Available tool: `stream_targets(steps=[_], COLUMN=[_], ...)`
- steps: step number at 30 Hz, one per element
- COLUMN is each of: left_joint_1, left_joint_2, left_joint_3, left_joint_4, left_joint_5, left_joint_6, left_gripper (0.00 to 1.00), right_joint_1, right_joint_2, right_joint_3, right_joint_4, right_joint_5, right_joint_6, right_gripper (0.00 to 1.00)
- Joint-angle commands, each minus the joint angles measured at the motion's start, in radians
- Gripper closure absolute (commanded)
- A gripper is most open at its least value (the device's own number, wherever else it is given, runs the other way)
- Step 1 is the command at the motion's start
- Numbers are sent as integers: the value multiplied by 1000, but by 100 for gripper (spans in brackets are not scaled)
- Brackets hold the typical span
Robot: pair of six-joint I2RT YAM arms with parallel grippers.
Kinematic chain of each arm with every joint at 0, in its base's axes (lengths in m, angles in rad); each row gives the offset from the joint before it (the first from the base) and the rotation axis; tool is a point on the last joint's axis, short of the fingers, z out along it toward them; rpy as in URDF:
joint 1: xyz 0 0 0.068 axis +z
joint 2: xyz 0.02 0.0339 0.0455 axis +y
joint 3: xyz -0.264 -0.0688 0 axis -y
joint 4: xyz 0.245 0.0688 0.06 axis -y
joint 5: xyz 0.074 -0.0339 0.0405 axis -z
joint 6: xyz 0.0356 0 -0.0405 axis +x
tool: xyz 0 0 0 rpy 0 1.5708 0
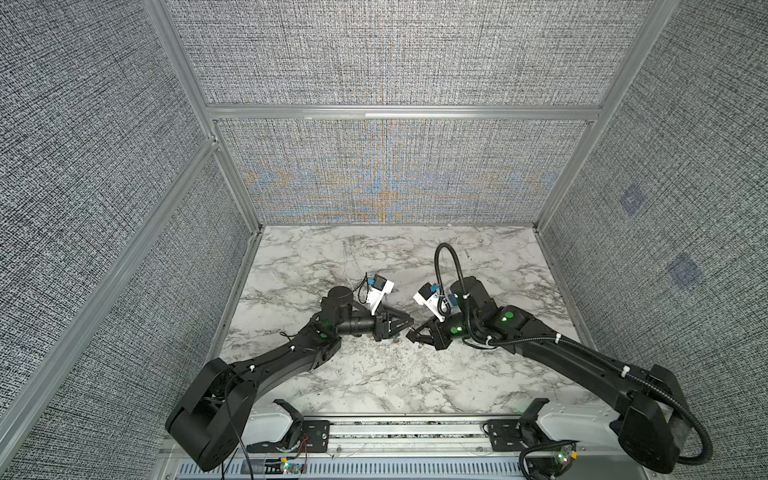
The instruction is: Lock with the key
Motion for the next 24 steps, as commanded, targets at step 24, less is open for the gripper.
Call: stream_targets(steps=[24], left_joint_1=[24], left_joint_2=[-28], left_joint_3=[11], left_joint_4=[-76], left_joint_5=[46], left_joint_6=[87], left_gripper=[64], right_joint_1=[-28], right_joint_2=[-26], right_joint_3=[9], right_joint_4=[-7], right_joint_5=[-126], right_joint_6=[13], right_gripper=[100])
